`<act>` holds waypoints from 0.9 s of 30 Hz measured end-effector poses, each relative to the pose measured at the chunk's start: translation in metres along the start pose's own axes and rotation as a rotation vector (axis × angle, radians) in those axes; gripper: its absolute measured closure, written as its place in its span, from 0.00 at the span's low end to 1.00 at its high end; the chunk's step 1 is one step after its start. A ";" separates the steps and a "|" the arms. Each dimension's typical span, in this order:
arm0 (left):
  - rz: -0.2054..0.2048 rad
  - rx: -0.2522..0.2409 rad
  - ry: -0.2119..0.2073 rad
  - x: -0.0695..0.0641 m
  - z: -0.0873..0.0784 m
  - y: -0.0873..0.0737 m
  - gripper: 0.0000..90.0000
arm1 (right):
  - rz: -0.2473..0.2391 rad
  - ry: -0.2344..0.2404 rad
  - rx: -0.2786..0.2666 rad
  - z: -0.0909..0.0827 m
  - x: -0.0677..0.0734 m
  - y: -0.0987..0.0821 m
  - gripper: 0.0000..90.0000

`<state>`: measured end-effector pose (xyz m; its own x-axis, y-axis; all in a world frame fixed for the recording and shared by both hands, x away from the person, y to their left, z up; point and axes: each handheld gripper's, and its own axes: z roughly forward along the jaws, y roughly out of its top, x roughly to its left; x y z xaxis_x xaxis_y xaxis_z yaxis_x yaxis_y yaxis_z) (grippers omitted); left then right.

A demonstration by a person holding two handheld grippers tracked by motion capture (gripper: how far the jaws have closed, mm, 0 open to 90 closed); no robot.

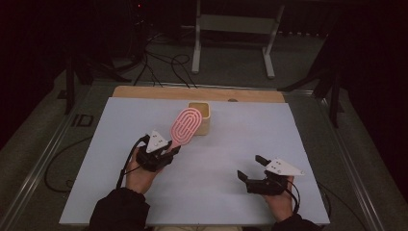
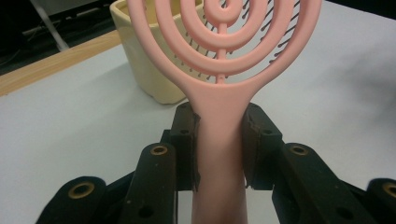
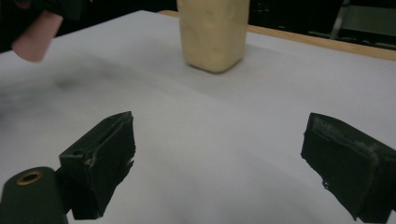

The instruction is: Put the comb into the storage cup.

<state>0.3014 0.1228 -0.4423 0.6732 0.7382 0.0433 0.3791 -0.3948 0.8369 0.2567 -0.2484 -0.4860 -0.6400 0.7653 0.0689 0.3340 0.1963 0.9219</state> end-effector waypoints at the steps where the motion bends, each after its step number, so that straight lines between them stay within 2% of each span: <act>1: 0.006 -0.001 -0.001 -0.001 0.000 0.000 0.78 | 0.001 0.005 -0.004 0.001 0.000 0.002 0.11; 7: 0.022 -0.012 0.005 -0.004 -0.001 0.001 0.78 | 0.009 0.028 -0.006 0.008 0.002 0.015 0.11; 16: 0.021 -0.020 0.005 -0.006 0.000 -0.001 0.78 | 0.030 0.076 0.008 0.018 0.005 0.030 0.10; 27: 0.028 -0.027 0.006 -0.008 -0.001 -0.001 0.78 | 0.016 0.086 0.046 0.032 0.012 0.055 0.08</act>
<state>0.2947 0.1175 -0.4433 0.6797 0.7301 0.0698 0.3432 -0.4007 0.8495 0.2896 -0.2082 -0.4465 -0.6910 0.7132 0.1180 0.3746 0.2137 0.9022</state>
